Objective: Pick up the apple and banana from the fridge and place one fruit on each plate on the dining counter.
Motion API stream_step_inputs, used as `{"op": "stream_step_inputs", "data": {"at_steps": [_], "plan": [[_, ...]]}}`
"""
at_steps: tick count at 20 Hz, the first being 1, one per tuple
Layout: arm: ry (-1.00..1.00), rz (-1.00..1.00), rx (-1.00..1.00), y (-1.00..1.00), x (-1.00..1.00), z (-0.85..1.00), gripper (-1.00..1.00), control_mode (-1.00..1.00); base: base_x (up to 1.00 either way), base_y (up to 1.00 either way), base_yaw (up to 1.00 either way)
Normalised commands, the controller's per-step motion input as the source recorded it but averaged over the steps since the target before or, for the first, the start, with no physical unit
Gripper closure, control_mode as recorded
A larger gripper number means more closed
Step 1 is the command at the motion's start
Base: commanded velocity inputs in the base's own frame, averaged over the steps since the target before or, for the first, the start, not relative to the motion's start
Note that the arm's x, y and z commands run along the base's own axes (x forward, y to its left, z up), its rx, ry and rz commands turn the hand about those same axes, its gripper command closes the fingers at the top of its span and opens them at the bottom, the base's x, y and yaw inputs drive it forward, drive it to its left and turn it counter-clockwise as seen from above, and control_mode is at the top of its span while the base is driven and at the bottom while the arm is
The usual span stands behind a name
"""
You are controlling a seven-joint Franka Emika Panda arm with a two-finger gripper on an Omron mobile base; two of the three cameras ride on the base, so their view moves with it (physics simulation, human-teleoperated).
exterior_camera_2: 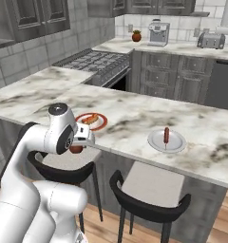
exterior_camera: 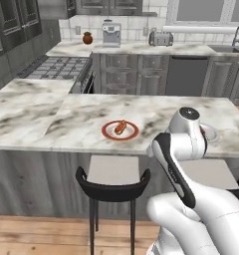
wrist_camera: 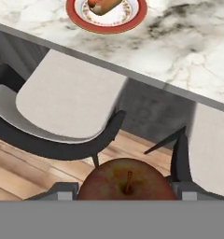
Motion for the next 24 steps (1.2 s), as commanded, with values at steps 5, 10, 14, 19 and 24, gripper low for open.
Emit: {"op": "stream_step_inputs", "data": {"at_steps": [5, 10, 14, 19, 24], "plan": [[0.00, 0.00, 0.00, 0.00, 0.00, 0.00, 1.00, 1.00, 0.45, 0.30, -0.09], [0.00, 0.00, 0.00, 0.00, 0.00, 0.00, 1.00, 1.00, 0.43, 0.28, -0.08], [0.00, -0.02, 0.00, 0.02, 0.09, 0.04, 1.00, -1.00, 0.24, 0.13, -0.05], [0.00, -0.03, 0.00, 0.07, 0.63, 0.20, 1.00, -1.00, 0.00, 0.00, 0.00], [0.13, 0.00, 0.00, 0.13, 0.81, 0.30, 1.00, -1.00, 0.00, 0.00, 0.00]]}}
